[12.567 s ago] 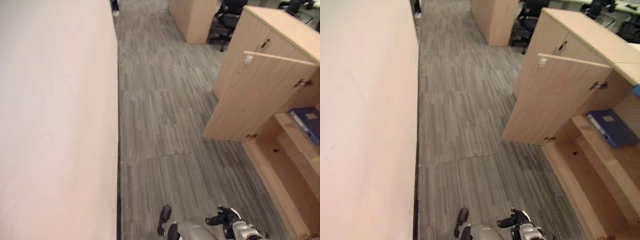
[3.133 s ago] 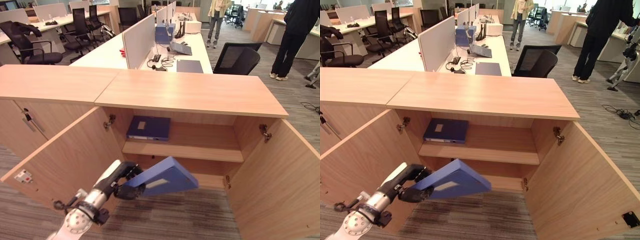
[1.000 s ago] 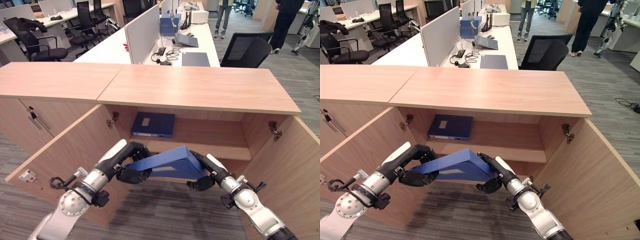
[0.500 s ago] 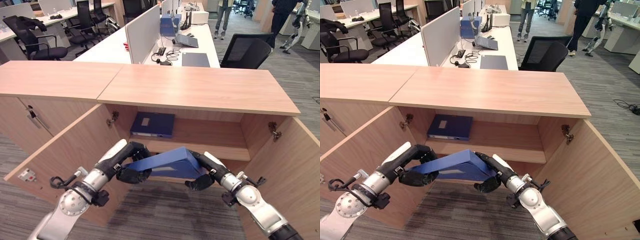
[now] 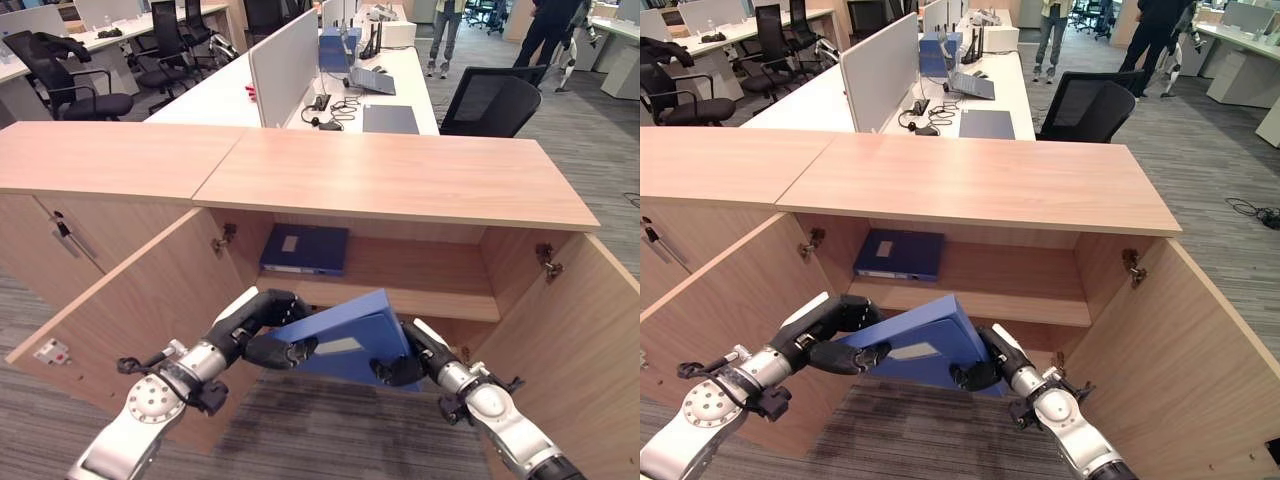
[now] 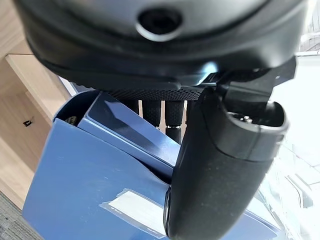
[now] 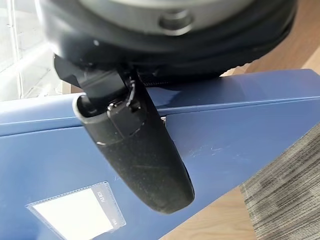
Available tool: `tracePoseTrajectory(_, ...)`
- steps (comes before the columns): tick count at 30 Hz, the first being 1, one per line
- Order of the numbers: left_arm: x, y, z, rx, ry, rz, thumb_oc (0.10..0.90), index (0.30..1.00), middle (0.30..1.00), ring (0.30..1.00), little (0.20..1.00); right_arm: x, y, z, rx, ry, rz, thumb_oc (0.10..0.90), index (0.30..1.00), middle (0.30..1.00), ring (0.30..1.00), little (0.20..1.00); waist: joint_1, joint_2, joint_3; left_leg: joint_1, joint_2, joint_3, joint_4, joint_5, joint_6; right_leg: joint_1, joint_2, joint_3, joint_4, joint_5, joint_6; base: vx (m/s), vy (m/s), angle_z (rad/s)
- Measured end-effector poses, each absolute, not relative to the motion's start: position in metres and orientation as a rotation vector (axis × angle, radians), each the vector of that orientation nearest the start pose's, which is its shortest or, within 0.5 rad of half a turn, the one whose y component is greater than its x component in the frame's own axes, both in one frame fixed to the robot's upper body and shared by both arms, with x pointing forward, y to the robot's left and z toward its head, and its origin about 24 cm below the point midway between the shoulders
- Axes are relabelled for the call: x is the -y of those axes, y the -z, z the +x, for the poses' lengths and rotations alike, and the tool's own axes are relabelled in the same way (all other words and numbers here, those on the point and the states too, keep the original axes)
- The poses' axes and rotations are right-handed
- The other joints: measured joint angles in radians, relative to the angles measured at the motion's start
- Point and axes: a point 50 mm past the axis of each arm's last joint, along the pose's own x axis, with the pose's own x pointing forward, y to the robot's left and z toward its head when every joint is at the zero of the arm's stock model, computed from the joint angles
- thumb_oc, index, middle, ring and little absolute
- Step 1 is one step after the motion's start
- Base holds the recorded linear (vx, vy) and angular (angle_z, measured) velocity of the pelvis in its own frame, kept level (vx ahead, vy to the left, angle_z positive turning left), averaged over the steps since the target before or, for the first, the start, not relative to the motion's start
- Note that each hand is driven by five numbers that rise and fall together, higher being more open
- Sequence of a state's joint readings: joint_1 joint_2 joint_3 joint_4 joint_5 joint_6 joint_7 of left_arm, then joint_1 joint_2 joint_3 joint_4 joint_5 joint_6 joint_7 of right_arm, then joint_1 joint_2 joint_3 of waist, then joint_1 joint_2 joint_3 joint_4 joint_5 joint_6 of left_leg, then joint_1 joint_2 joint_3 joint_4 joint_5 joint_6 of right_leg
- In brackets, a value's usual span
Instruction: Put the empty folder in the office cabinet
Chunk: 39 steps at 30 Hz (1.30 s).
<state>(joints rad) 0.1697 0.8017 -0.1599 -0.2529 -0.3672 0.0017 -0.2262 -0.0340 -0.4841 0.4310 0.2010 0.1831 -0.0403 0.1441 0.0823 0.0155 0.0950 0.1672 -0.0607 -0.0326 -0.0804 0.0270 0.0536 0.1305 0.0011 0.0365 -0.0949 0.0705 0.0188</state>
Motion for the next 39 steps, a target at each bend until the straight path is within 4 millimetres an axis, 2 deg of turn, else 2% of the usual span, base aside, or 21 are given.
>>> tracePoseTrajectory(2,-0.219,-0.074,0.213,-0.110,0.484,0.370,0.400,0.300,0.300,0.300,0.300,0.160,0.013,0.232,-0.287,-0.504,-0.325,0.400,0.300,0.300,0.300,0.300,0.000,0.000,0.000,0.001,0.000,0.000,0.000,0.000,0.000,0.001,0.000,0.001,0.000,0.000,0.000,0.00,0.000,0.00)
tracePoseTrajectory(4,-0.219,-0.073,0.212,-0.114,0.484,0.369,0.800,0.900,0.900,0.900,0.900,0.163,0.013,0.232,-0.293,-0.509,-0.337,0.400,0.300,0.300,0.300,0.300,0.001,0.000,0.000,0.003,0.000,0.000,0.000,0.000,0.000,0.003,0.000,0.001,0.000,0.000,0.000,0.00,0.000,0.00)
tracePoseTrajectory(9,-0.218,-0.070,0.209,-0.136,0.520,0.290,0.800,0.900,0.900,0.900,0.900,0.170,0.015,0.228,-0.326,-0.548,-0.382,0.400,0.300,0.300,0.300,0.300,0.000,-0.002,-0.001,0.005,-0.001,0.000,0.000,0.000,0.000,0.005,-0.001,0.000,0.000,0.000,0.000,0.02,0.003,0.00)
tracePoseTrajectory(11,-0.222,-0.060,0.200,-0.132,0.452,0.190,0.800,0.900,0.900,0.900,0.900,0.177,0.025,0.218,-0.365,-0.538,-0.445,0.400,0.300,0.300,0.300,0.300,0.001,0.001,-0.001,0.009,-0.002,-0.002,0.000,-0.002,-0.001,0.011,-0.002,-0.002,0.000,-0.002,0.002,0.02,0.002,0.03)
tracePoseTrajectory(13,-0.229,-0.048,0.197,-0.127,0.314,0.095,0.800,0.900,0.900,0.900,0.900,0.191,0.036,0.206,-0.432,-0.506,-0.504,0.400,0.300,0.300,0.300,0.300,-0.003,0.003,-0.003,0.012,-0.003,-0.004,0.000,-0.003,0.000,0.014,-0.004,-0.004,0.000,-0.005,0.003,0.00,-0.004,0.06)
tracePoseTrajectory(15,-0.247,-0.029,0.187,-0.175,0.128,0.038,0.800,0.900,0.900,0.900,0.900,0.213,0.046,0.193,-0.511,-0.445,-0.594,0.400,0.300,0.300,0.300,0.300,-0.002,0.001,-0.002,0.010,-0.005,-0.011,0.000,-0.003,0.000,0.014,-0.005,-0.008,0.000,-0.009,0.007,0.01,-0.003,0.07)
tracePoseTrajectory(17,-0.271,-0.008,0.170,-0.270,-0.059,0.072,0.800,0.900,0.900,0.900,0.900,0.243,0.054,0.177,-0.605,-0.330,-0.652,0.400,0.300,0.300,0.300,0.300,-0.004,0.000,-0.002,0.009,-0.006,-0.016,0.000,-0.004,0.001,0.014,-0.006,-0.012,0.000,-0.014,0.011,0.01,-0.002,0.06)
tracePoseTrajectory(19,-0.287,0.004,0.155,-0.350,-0.163,0.109,0.800,0.900,0.900,0.900,0.900,0.267,0.058,0.167,-0.673,-0.219,-0.667,0.400,0.300,0.300,0.300,0.300,-0.006,-0.004,-0.001,0.008,-0.006,-0.020,0.000,-0.005,0.001,0.014,-0.006,-0.016,0.000,-0.017,0.011,0.00,0.001,0.05)
tracePoseTrajectory(21,-0.295,0.015,0.142,-0.414,-0.235,0.115,0.800,0.900,0.900,0.900,0.900,0.287,0.057,0.159,-0.718,-0.118,-0.676,0.400,0.300,0.300,0.300,0.300,-0.005,-0.005,-0.002,0.008,-0.006,-0.024,-0.001,-0.007,0.002,0.014,-0.006,-0.018,0.000,-0.018,0.011,0.00,0.006,0.04)
tracePoseTrajectory(23,-0.297,0.021,0.136,-0.447,-0.251,0.108,0.800,0.900,0.900,0.900,0.900,0.292,0.056,0.158,-0.722,-0.083,-0.678,0.400,0.300,0.300,0.300,0.300,-0.007,-0.006,-0.002,0.008,-0.006,-0.024,-0.001,-0.007,0.002,0.014,-0.005,-0.018,0.000,-0.018,0.011,0.00,0.000,0.00)
tracePoseTrajectory(24,-0.295,0.034,0.132,-0.483,-0.300,0.068,0.800,0.900,0.900,0.900,0.900,0.294,0.057,0.158,-0.718,-0.033,-0.640,0.400,0.300,0.300,0.300,0.300,-0.005,-0.005,-0.005,0.008,-0.006,-0.024,-0.001,-0.008,0.002,0.014,-0.006,-0.019,0.000,-0.018,0.010,0.00,0.000,0.00)
tracePoseTrajectory(26,-0.292,0.044,0.126,-0.527,-0.329,0.046,0.800,0.900,0.900,0.900,0.900,0.291,0.062,0.156,-0.719,0.021,-0.567,0.400,0.300,0.300,0.300,0.300,-0.006,-0.008,-0.007,0.008,-0.006,-0.025,-0.001,-0.008,0.002,0.014,-0.005,-0.019,0.000,-0.018,0.010,0.00,0.000,0.00)
tracePoseTrajectory(28,-0.286,0.057,0.117,-0.584,-0.364,0.019,0.800,0.900,0.900,0.900,0.900,0.281,0.072,0.152,-0.724,0.113,-0.410,0.400,0.300,0.300,0.300,0.300,-0.007,-0.011,-0.008,0.008,-0.005,-0.025,-0.001,-0.009,0.000,0.014,-0.004,-0.019,0.000,-0.019,0.009,0.00,0.000,0.00)
tracePoseTrajectory(30,-0.278,0.072,0.108,-0.664,-0.389,-0.012,0.800,0.900,0.900,0.900,0.900,0.260,0.088,0.149,-0.734,0.227,-0.132,0.400,0.300,0.300,0.300,0.300,-0.008,-0.011,-0.008,0.007,-0.005,-0.025,-0.001,-0.009,0.001,0.014,-0.004,-0.019,0.000,-0.019,0.009,0.00,0.000,0.00)
tracePoseTrajectory(32,-0.272,0.078,0.103,-0.704,-0.384,-0.028,0.800,0.900,0.900,0.900,0.900,0.241,0.097,0.146,-0.737,0.290,0.109,0.400,0.300,0.300,0.300,0.300,-0.006,-0.010,-0.008,0.005,-0.005,-0.025,-0.001,-0.008,0.002,0.012,-0.005,-0.019,0.000,-0.019,0.009,0.00,0.000,0.00)
tracePoseTrajectory(34,-0.267,0.082,0.101,-0.729,-0.372,-0.043,0.800,0.900,0.900,0.900,0.900,0.223,0.102,0.146,-0.739,0.307,0.285,0.400,0.300,0.300,0.300,0.300,-0.005,-0.009,-0.009,0.004,-0.006,-0.025,0.000,-0.008,0.002,0.011,-0.005,-0.019,0.000,-0.019,0.009,0.00,0.000,0.00)
tracePoseTrajectory(37,-0.257,0.085,0.101,-0.744,-0.332,-0.044,0.800,0.900,0.900,0.900,0.900,0.181,0.105,0.156,-0.743,0.275,0.540,0.400,0.300,0.300,0.300,0.300,0.008,-0.006,-0.011,0.003,-0.008,-0.026,-0.001,-0.007,0.004,0.012,-0.007,-0.021,0.000,-0.019,0.009,0.00,0.000,0.00)
tracePoseTrajectory(39,-0.254,0.086,0.101,-0.759,-0.313,-0.046,0.800,0.900,0.900,0.900,0.900,0.168,0.103,0.164,-0.735,0.267,0.651,0.400,0.300,0.300,0.300,0.300,0.006,-0.005,-0.012,0.002,-0.008,-0.026,0.000,-0.007,0.004,0.012,-0.009,-0.020,0.000,-0.019,0.009,0.00,0.007,0.05)
